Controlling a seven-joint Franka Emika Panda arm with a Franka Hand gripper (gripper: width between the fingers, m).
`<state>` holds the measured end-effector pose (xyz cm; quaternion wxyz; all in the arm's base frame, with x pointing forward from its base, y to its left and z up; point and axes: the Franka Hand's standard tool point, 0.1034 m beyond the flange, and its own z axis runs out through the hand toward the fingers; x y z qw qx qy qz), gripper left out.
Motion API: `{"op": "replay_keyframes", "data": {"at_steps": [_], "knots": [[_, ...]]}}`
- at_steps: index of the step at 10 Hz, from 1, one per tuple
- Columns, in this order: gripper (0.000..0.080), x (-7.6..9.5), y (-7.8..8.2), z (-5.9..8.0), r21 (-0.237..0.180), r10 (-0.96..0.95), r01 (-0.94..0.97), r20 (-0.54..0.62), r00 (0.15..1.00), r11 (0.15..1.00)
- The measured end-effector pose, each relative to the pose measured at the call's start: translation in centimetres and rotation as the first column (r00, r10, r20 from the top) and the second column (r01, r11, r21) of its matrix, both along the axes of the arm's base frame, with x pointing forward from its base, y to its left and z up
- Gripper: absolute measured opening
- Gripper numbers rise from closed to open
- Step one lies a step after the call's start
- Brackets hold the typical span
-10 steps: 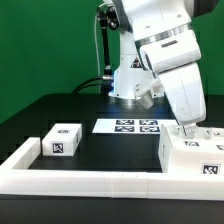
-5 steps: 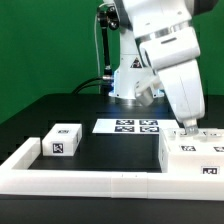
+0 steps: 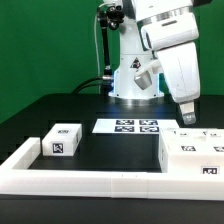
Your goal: Assemble cabinet
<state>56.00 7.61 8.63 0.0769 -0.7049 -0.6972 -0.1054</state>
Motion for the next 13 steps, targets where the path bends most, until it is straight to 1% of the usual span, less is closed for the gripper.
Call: {"op": "replay_keyframes", "data": {"at_steps": [9, 10, 12, 13], "knots": [[0.0649, -0.2, 0.0, -0.3, 0.002, -0.001, 0.001, -0.005, 1.0, 1.0], [0.0649, -0.5, 0.0, -0.3, 0.0, -0.015, 0.015, 0.012, 1.0, 1.0], [0.0649, -3.2, -0.1, -0.3, -0.027, -0.067, 0.067, -0.005, 0.998, 0.997], [0.0649, -4.2, -0.2, -0.3, -0.036, -0.094, 0.093, -0.005, 0.996, 0.995]]}}
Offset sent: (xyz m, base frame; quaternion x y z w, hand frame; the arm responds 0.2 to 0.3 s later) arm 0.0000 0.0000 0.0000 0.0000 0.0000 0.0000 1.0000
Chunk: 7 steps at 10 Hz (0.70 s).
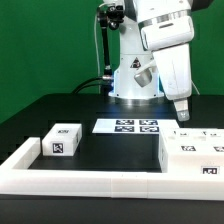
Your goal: Assemble cabinet
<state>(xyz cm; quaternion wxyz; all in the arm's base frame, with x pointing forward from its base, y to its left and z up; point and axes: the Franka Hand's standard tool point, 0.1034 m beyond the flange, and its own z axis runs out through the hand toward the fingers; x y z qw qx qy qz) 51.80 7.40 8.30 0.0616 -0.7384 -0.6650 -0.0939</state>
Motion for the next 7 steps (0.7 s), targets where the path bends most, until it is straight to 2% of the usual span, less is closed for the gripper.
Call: {"op": "replay_keyframes", "data": {"at_steps": [1, 5, 7], "knots": [[0.0649, -1.04, 0.07, -0.17, -0.005, -0.019, 0.019, 0.007, 1.0, 1.0], [0.0649, -0.94, 0.12, -0.32, 0.002, -0.082, 0.082, -0.013, 0.997, 0.997], [0.0649, -1.17, 0.8, 0.48, 0.026, -0.327, 0.327, 0.0, 0.945, 0.945]]}}
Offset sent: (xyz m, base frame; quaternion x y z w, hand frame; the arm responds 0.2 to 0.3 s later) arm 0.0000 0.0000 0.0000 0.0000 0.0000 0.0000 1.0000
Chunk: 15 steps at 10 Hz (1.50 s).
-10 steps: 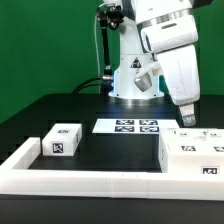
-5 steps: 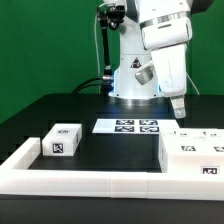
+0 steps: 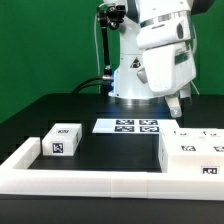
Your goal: Assemble cabinet
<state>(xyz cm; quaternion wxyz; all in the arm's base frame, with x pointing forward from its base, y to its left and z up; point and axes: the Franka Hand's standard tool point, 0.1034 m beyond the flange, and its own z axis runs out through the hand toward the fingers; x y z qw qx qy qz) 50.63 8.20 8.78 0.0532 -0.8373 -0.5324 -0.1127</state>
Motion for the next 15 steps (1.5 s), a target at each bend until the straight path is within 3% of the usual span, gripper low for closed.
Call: {"op": "replay_keyframes", "data": {"at_steps": [3, 4, 7, 9, 11, 12, 13, 15], "knots": [[0.0649, 0.4, 1.8, 0.6, 0.084, -0.357, 0.358, -0.029, 0.934, 0.93], [0.0649, 0.5, 1.6, 0.4, 0.106, -0.442, 0.446, -0.059, 0.895, 0.889], [0.0649, 0.5, 1.8, 0.4, 0.115, -0.552, 0.562, -0.105, 0.827, 0.819], [0.0649, 0.1, 1.6, -0.2, 0.076, -0.699, 0.722, -0.199, 0.687, 0.687], [0.0649, 0.0, 2.8, -0.3, 0.053, -0.835, 0.866, -0.24, 0.495, 0.497], [0.0649, -0.3, 3.3, -0.8, 0.073, -0.852, 0.88, -0.223, 0.473, 0.469], [0.0649, -0.6, 2.5, -1.4, 0.078, -0.87, 0.896, -0.218, 0.442, 0.436], [0.0649, -0.5, 2.7, -1.3, 0.078, -0.865, 0.891, -0.216, 0.452, 0.446]]}}
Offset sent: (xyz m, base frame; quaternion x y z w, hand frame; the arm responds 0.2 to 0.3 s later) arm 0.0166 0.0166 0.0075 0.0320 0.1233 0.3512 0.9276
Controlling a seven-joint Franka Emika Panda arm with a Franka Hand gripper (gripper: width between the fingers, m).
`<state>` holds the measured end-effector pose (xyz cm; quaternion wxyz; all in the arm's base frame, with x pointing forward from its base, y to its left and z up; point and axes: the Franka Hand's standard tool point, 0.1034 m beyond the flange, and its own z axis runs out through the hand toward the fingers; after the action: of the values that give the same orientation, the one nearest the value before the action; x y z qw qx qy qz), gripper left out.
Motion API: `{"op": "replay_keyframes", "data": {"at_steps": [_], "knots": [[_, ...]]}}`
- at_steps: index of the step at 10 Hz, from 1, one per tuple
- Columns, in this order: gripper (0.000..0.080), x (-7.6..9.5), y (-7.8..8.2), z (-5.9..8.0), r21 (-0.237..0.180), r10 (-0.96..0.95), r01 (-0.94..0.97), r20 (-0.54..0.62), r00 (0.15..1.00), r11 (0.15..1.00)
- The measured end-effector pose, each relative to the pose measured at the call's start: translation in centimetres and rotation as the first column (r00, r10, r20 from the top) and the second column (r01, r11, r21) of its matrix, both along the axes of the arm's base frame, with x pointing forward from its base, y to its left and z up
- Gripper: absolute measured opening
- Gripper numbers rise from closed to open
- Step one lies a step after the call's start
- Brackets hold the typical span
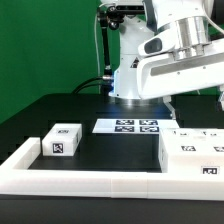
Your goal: Assemble cabinet
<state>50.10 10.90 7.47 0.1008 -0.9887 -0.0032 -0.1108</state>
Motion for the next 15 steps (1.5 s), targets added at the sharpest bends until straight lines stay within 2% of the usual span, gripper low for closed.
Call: {"op": "replay_keyframes", "data": {"at_steps": [2, 3, 4, 5, 6, 10, 12, 14, 15], "knots": [[0.0649, -0.1, -0.2, -0.5, -0.005, 0.015, -0.015, 0.014, 1.0, 1.0], [0.0649, -0.6, -0.7, -2.0, -0.011, 0.027, -0.027, 0.023, 0.999, 1.0], [0.0649, -0.5, -1.4, -2.6, -0.024, 0.035, -0.034, 0.047, 0.998, 0.999], [0.0649, -0.3, -1.8, -2.4, -0.034, 0.038, -0.035, 0.096, 0.995, 0.999], [0.0649, -0.4, -1.2, -2.2, -0.038, 0.048, -0.044, 0.116, 0.992, 0.998], [0.0649, -0.4, -1.2, -2.3, -0.041, 0.061, -0.056, 0.114, 0.992, 0.998], [0.0649, -0.7, -0.4, -2.5, -0.036, 0.022, -0.02, 0.05, 0.998, 0.999], [0.0649, -0.5, 0.4, -2.8, -0.066, 0.026, -0.021, 0.084, 0.996, 0.998], [0.0649, -0.5, -0.2, -3.1, -0.084, 0.05, -0.042, 0.1, 0.994, 0.996]]}}
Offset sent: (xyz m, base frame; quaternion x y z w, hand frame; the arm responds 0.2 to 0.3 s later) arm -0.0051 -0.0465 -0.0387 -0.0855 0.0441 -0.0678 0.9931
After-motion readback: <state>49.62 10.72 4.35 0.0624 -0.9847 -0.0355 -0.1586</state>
